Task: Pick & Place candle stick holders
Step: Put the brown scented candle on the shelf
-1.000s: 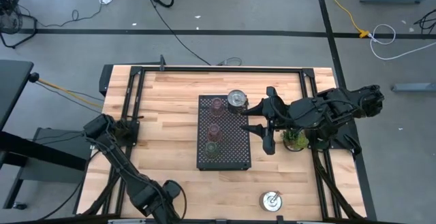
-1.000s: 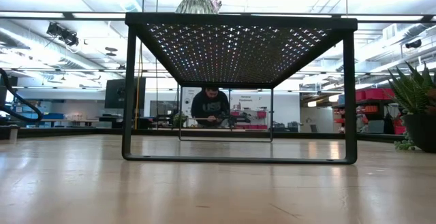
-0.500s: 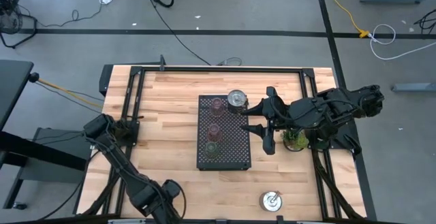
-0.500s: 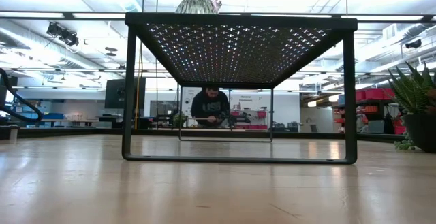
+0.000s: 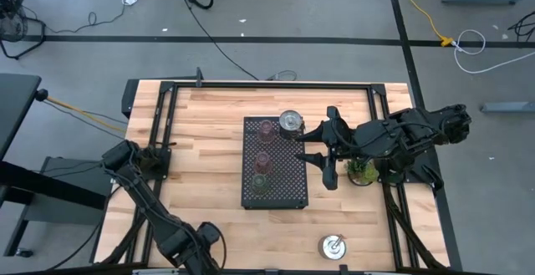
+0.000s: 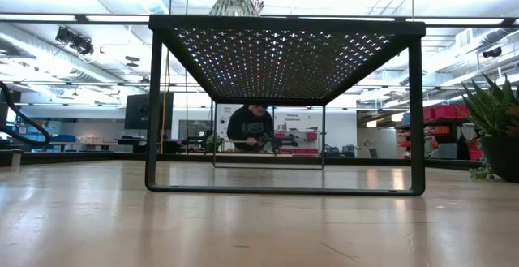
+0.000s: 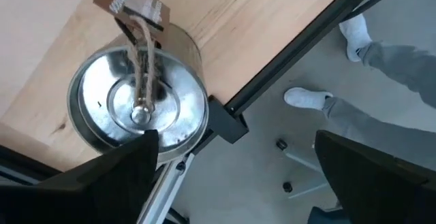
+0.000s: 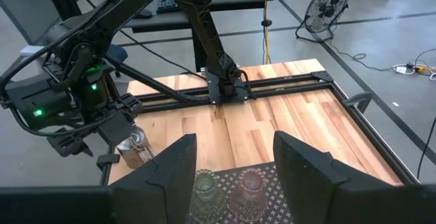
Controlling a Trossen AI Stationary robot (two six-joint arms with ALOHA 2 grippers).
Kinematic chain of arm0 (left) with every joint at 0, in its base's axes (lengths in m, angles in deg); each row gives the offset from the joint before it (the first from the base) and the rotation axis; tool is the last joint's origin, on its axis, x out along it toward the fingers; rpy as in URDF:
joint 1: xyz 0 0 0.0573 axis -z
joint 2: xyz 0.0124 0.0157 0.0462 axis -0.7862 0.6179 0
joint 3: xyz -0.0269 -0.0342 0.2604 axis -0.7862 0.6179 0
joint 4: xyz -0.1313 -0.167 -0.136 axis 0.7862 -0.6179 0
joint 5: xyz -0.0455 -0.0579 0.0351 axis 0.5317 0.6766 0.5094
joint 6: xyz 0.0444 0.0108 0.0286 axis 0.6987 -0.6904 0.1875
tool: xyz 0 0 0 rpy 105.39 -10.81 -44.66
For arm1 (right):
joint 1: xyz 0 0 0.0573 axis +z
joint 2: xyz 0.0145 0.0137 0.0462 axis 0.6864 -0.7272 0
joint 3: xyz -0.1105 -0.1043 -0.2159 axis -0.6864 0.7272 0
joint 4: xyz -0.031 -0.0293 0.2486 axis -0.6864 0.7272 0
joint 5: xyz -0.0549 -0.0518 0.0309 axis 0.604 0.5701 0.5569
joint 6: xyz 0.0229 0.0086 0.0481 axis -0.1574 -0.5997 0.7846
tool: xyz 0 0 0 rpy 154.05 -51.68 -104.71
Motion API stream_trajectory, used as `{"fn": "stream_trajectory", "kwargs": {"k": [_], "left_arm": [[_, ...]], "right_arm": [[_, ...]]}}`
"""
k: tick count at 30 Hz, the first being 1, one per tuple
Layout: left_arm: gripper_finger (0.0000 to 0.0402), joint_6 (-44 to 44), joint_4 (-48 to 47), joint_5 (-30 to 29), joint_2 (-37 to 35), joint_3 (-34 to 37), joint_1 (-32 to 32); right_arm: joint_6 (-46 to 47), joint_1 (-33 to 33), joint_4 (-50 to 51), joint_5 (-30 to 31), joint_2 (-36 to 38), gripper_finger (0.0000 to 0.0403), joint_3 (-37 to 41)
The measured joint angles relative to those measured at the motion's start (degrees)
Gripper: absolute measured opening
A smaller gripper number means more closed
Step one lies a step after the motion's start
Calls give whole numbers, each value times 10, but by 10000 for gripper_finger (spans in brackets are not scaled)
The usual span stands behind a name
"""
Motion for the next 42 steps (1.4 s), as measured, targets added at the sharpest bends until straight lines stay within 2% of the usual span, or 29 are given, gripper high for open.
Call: {"fn": "stream_trajectory", "kwargs": {"k": [8, 17, 37, 42], "left_arm": [[399, -11, -79, -8, 0, 0, 0], [399, -13, -72, -26, 0, 0, 6], [397, -15, -105, -17, 20, 0, 15], [399, -17, -103, -36, 20, 0, 19]], "right_arm": [[0, 0, 0, 0, 0, 197, 0], [2, 0, 0, 0, 0, 197, 0], [2, 0, 2, 0, 0, 197, 0], [2, 0, 4, 0, 0, 197, 0]]}}
